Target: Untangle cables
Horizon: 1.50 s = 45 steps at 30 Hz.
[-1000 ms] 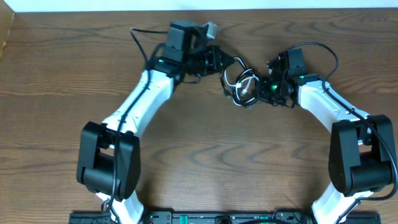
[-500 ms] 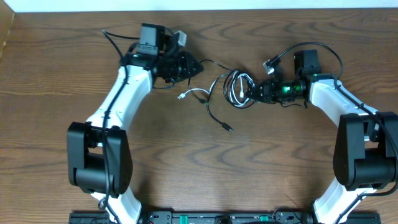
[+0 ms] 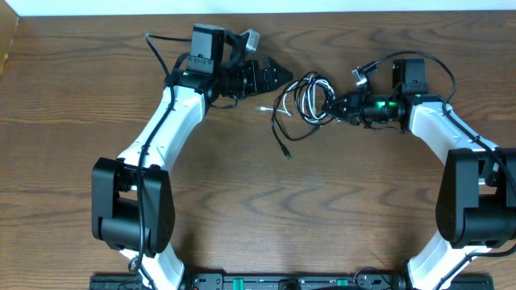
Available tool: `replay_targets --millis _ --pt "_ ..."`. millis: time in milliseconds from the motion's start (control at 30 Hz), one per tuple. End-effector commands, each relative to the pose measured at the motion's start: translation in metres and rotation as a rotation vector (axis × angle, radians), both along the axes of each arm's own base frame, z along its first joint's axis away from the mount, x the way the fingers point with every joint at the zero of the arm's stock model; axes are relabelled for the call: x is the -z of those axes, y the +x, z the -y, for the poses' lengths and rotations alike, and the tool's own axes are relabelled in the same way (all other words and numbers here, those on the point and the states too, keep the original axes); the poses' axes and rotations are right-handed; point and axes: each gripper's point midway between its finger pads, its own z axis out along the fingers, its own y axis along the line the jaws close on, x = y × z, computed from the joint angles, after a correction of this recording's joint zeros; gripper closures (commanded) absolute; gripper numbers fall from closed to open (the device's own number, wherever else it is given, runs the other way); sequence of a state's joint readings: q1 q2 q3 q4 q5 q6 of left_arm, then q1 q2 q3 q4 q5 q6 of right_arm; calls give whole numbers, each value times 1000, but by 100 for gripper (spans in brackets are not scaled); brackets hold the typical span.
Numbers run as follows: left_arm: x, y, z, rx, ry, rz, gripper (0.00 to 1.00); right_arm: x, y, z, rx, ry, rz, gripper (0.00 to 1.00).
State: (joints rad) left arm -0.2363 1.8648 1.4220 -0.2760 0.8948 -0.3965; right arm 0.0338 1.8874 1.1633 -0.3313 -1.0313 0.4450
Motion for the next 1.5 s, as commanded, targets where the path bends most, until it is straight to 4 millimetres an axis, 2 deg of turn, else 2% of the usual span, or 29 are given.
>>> replay_targets --millis 0,133,267,367,433,500,567,600,633,667,700,767,800,833,867,900,933,1000,1067,1200,1300,1433,1467 --pt "-14 -19 21 109 -78 -7 7 -12 6 -1 12 -30 42 97" --pt "-9 -23 38 122 -27 33 6 -7 3 -8 1 -59 39 95" --pt "29 -22 38 20 181 4 6 -7 1 -13 -10 -59 40 95" --pt "41 -28 47 28 225 -5 6 -7 1 -13 -10 -59 40 94" --pt "47 -31 58 51 225 -2 11 -7 1 -14 -13 -59 39 94" --pt "57 -31 67 66 225 0 26 -7 0 -16 -17 -58 40 95" --pt "66 -30 70 69 234 -4 35 -7 -2 -17 -22 -59 34 95" --pt "72 -29 70 60 253 -5 43 -6 -3 -18 -22 -59 28 94" --pt "78 -26 68 42 281 -2 61 -6 -4 -17 -27 -62 31 94" --pt "80 -24 66 31 294 2 92 -6 -4 -17 -31 -65 38 93" --pt "79 -23 66 30 293 3 92 -3 -2 -15 -22 -88 43 84" --pt "46 -28 68 72 188 -9 93 22 5 6 65 -260 16 65" --pt "36 -30 68 86 159 -8 93 32 7 16 107 -333 -8 55" --pt "18 -34 66 99 114 -8 93 46 8 32 173 -436 -52 32" --pt "6 -36 61 95 91 -17 93 52 8 41 198 -493 -60 19" --pt "-5 -40 51 88 79 -30 93 51 8 41 170 -501 -33 9" --pt "-11 -46 42 90 65 -62 93 46 8 33 121 -465 10 5" --pt "-23 -56 43 170 -24 -77 93 34 8 20 52 -386 77 5" --pt "-32 -62 42 239 -79 -38 93 8 10 1 -46 -253 191 7" --pt "-28 -54 33 216 -48 -9 93 -38 15 -13 -139 -160 374 12" --pt "-17 -47 26 164 22 -15 94 -60 20 -12 -132 -166 448 18" --pt "-13 -47 25 154 40 -23 93 -63 17 -20 -150 -162 465 26" --pt "-13 -48 26 156 40 -23 92 -61 13 -30 -169 -166 464 27"
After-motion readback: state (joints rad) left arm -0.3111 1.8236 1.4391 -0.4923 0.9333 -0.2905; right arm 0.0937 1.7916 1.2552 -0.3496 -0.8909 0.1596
